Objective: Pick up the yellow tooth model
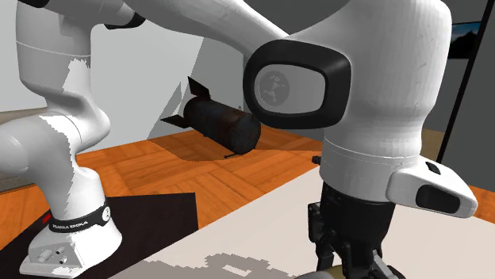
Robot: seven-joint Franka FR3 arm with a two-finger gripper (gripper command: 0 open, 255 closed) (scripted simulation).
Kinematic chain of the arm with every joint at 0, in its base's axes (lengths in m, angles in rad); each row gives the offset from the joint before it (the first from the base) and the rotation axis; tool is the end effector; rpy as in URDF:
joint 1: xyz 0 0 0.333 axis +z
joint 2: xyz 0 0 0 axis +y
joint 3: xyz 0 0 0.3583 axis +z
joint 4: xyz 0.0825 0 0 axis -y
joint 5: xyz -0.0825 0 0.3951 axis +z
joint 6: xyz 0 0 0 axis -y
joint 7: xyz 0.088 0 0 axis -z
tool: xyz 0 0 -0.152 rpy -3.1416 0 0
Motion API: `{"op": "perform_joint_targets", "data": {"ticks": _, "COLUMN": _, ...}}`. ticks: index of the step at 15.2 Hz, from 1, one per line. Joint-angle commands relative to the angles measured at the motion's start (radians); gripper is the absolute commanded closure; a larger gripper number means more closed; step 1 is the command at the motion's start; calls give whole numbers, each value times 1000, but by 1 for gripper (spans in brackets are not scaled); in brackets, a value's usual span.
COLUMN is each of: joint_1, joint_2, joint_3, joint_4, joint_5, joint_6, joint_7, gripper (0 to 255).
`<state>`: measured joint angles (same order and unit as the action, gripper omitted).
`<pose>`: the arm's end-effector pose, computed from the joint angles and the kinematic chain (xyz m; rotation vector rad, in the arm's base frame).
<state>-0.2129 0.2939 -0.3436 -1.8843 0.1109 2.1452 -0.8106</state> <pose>0.5511 -0.3202 0.3493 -3.1203 -0.3226 0.0218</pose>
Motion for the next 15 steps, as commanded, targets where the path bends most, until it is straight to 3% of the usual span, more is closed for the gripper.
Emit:
{"op": "perform_joint_targets", "data": {"ticks": 1, "joint_1": 0, "joint_2": 0, "joint_3": 0, "joint_4": 0, "joint_5": 0, "joint_6": 1, "joint_7": 0, "gripper": 255}}
{"op": "perform_joint_targets", "data": {"ticks": 7, "joint_1": -1, "joint_2": 2, "joint_3": 0, "joint_4": 2, "joint_5": 1, "joint_6": 0, "joint_7": -1, "gripper": 255}}
{"op": "perform_joint_targets", "data": {"ticks": 15, "joint_1": 4, "joint_2": -43, "joint_3": -7, "joint_4": 54, "joint_5": -20, "joint_6": -94, "joint_7": 12, "gripper": 255}}
